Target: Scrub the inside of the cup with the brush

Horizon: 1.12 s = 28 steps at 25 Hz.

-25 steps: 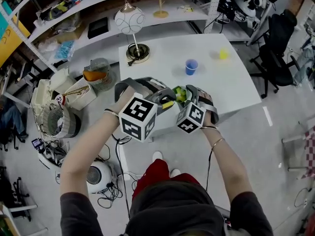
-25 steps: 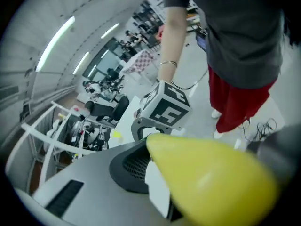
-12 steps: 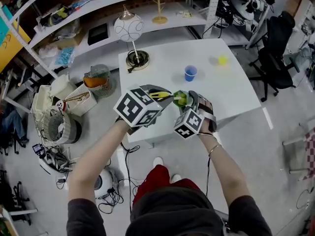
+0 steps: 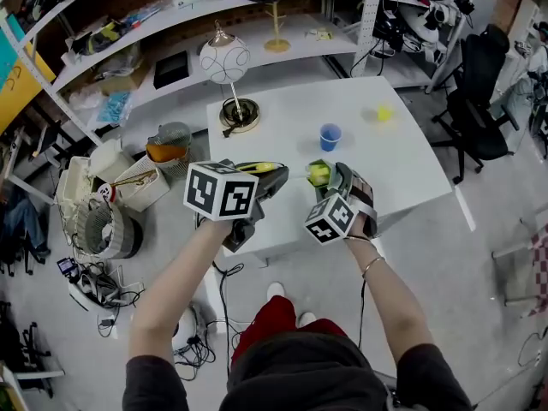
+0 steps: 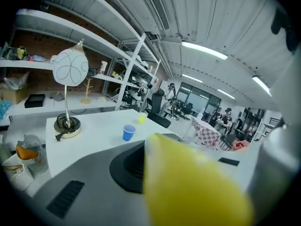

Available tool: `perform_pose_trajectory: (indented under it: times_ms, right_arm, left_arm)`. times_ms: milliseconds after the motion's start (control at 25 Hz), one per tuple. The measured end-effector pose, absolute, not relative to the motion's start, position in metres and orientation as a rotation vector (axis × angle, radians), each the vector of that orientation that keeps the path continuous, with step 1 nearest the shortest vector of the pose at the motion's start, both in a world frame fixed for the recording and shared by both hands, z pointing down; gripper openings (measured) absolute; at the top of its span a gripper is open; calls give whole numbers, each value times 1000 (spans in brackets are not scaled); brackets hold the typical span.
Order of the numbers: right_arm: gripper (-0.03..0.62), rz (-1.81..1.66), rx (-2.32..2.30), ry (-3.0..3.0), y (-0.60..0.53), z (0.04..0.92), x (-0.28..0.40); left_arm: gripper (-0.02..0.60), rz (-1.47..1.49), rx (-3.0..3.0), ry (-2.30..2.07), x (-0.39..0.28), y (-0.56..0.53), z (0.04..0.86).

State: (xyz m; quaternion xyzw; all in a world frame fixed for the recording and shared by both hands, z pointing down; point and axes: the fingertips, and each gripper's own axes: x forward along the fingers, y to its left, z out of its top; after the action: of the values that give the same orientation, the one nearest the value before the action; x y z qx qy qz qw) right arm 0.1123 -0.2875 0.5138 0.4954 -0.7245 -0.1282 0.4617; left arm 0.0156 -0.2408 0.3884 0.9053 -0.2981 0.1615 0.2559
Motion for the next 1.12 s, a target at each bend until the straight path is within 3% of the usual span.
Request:
perform_pose_trajectory:
  times_ms: [680, 1120]
  right_arm:
    - [303, -145, 1330, -1838, -302, 513, 109]
    - [303, 20, 1284, -1993, -315, 531, 37]
  left_arm:
    - [46, 156, 2400, -898, -47, -223, 363]
    - [46, -186, 2263, -1107, -133, -239, 366]
